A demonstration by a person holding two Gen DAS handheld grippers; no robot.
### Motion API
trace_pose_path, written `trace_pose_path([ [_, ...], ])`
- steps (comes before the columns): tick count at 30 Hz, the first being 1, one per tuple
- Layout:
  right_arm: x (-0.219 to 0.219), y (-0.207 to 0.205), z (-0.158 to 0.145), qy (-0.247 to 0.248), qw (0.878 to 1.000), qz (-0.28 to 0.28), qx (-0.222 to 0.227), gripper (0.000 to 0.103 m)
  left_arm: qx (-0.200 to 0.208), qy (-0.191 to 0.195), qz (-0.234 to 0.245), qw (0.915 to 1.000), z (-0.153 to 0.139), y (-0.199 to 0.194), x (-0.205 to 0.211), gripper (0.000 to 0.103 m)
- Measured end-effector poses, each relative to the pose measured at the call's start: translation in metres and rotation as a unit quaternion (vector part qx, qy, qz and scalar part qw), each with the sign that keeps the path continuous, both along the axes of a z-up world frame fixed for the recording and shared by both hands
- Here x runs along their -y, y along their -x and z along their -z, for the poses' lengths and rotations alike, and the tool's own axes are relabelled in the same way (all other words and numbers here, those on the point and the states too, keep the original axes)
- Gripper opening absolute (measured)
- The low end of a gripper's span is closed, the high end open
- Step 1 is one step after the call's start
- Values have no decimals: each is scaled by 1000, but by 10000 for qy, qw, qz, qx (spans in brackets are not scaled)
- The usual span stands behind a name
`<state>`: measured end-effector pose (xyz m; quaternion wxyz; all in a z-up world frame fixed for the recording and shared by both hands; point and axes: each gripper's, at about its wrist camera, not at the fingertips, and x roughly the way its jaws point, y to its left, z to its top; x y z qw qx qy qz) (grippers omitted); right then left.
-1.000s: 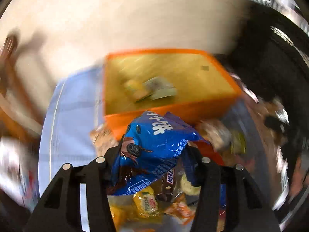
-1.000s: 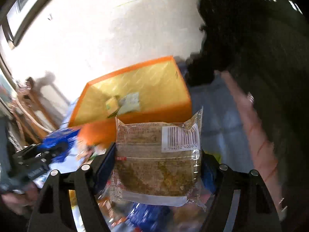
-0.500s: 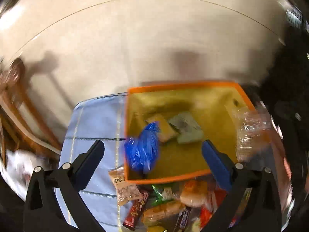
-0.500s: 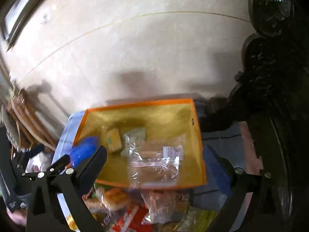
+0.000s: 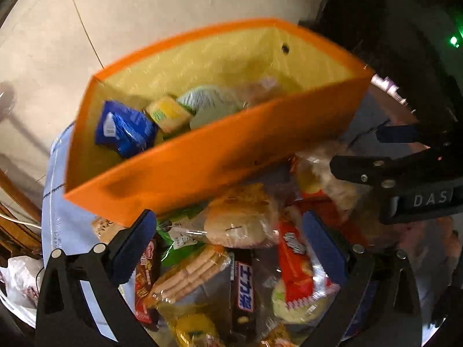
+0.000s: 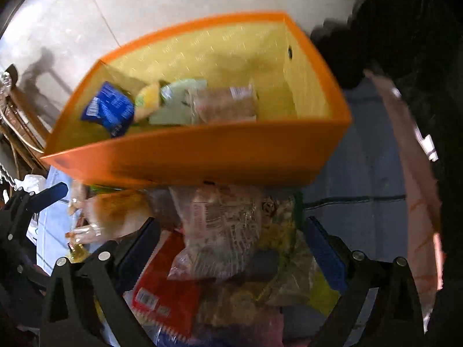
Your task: Organize snacks
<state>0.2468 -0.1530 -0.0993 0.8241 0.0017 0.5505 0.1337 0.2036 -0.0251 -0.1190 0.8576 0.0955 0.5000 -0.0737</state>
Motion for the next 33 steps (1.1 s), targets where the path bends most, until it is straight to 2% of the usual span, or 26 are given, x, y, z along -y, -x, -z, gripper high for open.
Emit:
trace_pose_path([
  [4,2,-5,23,-180,9994,200,-204,98,-273,93,-184,9994,22,-18,-7,99],
  [5,5,-2,24,-247,9992,276,-142,93,-365,262,-263,9986,26,-21,-12,99],
  [6,7,-2,25,-311,9990,284,-129,58,-388,480,-348,9975,27,-21,-18,89],
  [7,8,1,26,-476,9983,264,-200,49,-396,921,-422,9941,27,-18,-25,70],
  [8,12,3,24,-519,9978,337,-222,47,-507,1160,-450,9909,29,-15,-28,68],
  [9,13,7,20,-500,9978,362,-221,45,-517,1169,-391,9910,27,-9,-26,56],
  [12,20,22,1,-591,9975,389,-42,42,-264,802,-56,9964,17,15,-17,56],
  [15,28,38,-22,-632,9970,400,175,41,-145,1068,111,9941,-7,38,-19,56],
  [20,36,51,-60,-805,9947,384,506,40,377,1204,170,9919,-62,52,-32,56],
  [25,33,38,-113,-872,9899,176,1109,39,1000,789,84,9918,-116,29,-45,56],
  [31,22,-1,-151,-911,9854,115,1433,39,1310,658,-285,9888,-155,-7,-57,57],
  [32,21,-6,-153,-914,9851,105,1451,40,1316,682,-291,9885,-155,-10,-58,61],
  [33,18,-16,-156,-920,9857,97,1407,48,1378,663,-286,9878,-156,-16,-57,88],
])
